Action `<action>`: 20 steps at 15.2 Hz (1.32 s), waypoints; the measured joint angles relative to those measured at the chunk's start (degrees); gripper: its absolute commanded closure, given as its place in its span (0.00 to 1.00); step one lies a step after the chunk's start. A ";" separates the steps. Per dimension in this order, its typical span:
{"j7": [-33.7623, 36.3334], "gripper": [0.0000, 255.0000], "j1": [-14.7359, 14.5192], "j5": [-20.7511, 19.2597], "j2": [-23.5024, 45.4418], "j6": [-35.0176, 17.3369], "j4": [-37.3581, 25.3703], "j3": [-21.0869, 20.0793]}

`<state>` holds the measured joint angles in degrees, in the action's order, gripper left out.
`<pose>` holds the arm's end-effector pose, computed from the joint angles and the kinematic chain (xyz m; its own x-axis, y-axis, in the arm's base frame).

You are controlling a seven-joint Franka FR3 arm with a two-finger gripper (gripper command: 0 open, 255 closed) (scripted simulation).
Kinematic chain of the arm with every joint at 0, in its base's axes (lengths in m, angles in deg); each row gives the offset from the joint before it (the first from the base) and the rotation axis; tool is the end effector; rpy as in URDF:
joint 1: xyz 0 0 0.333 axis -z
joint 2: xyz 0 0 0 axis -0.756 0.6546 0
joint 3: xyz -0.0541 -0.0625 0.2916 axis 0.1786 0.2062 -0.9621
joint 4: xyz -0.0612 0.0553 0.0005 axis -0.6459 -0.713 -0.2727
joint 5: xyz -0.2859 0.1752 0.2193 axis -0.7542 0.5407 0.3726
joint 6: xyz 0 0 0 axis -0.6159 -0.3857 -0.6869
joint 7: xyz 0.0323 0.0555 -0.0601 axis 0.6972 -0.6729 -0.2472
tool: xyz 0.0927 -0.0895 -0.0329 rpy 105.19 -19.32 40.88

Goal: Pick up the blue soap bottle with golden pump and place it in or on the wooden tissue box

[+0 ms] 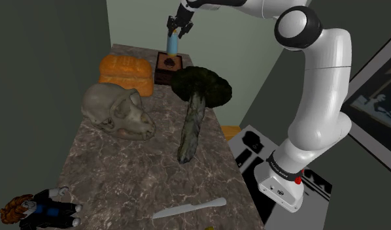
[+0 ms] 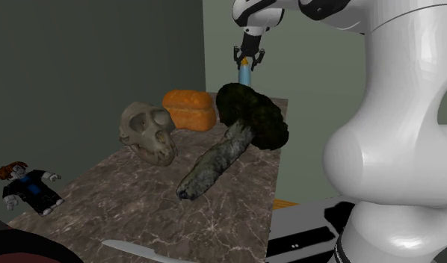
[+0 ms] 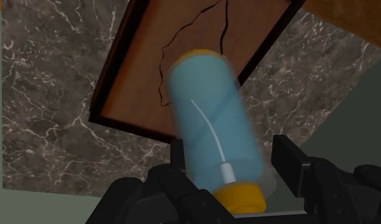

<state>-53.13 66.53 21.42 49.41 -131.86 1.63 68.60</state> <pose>0.7586 -0.0401 0.4530 0.9252 -0.1916 0.3276 -0.1670 -0.9807 -0.1019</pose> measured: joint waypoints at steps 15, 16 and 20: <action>0.29 0.00 0.56 -0.32 0.33 -6.41 6.13 0.26; 0.28 0.00 0.56 -0.32 0.32 -6.42 6.14 0.26; 0.28 0.00 0.56 -0.32 0.32 -6.43 6.13 0.26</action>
<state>-52.84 67.09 21.10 49.73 -138.29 7.77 68.86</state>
